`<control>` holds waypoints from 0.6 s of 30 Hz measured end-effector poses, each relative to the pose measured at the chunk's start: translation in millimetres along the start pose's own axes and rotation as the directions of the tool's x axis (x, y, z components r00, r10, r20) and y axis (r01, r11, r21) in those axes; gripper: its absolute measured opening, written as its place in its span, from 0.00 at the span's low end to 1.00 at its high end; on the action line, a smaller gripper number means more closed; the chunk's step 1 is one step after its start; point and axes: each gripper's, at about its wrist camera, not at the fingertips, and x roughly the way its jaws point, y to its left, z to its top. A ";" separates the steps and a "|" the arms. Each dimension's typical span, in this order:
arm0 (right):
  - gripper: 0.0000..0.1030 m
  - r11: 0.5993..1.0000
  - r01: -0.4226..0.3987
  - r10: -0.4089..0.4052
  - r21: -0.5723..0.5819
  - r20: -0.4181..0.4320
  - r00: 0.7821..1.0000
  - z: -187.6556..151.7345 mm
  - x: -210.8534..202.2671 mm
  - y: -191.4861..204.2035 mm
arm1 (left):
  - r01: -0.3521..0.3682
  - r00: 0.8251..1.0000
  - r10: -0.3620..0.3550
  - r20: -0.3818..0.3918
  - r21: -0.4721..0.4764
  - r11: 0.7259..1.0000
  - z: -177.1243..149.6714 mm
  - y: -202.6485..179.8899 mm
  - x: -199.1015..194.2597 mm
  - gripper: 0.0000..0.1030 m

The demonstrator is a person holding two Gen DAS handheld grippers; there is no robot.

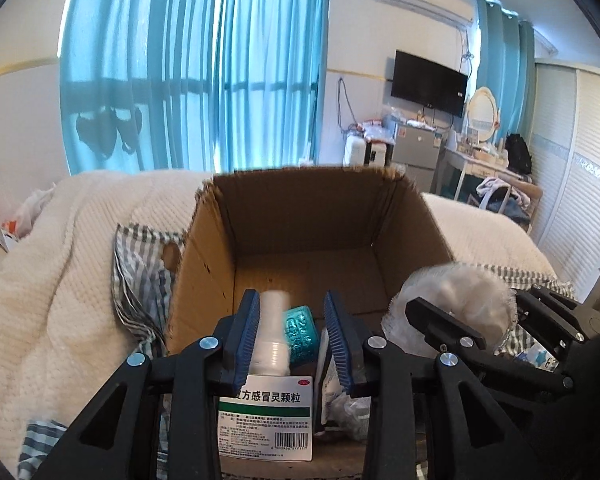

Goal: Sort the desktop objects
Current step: 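Open both grippers to drop the plug device and tissue into the box, then move both grippers back over the remaining items on the bedspread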

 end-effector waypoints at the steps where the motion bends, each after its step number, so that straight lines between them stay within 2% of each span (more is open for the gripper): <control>1: 0.42 1.000 -0.001 0.001 0.005 0.007 1.000 1.6 -4.0 -0.9 | -0.002 1.000 0.002 0.012 0.001 1.000 2.2 -0.1 -4.9 0.41; 6: 0.54 1.000 -0.001 0.000 0.019 0.055 0.999 10.2 -26.9 -5.5 | -0.006 0.997 0.006 0.071 -0.009 1.000 12.7 2.4 -29.9 0.52; 12: 0.56 0.999 -0.001 -0.003 0.037 0.101 0.995 17.4 -53.9 -7.8 | -0.006 0.993 0.007 0.117 -0.010 1.000 21.9 1.0 -54.6 0.59; 18: 0.59 0.999 0.011 -0.018 0.051 0.141 0.990 25.2 -84.6 -11.2 | -0.004 0.987 0.004 0.158 0.004 1.000 28.1 -3.9 -80.4 0.60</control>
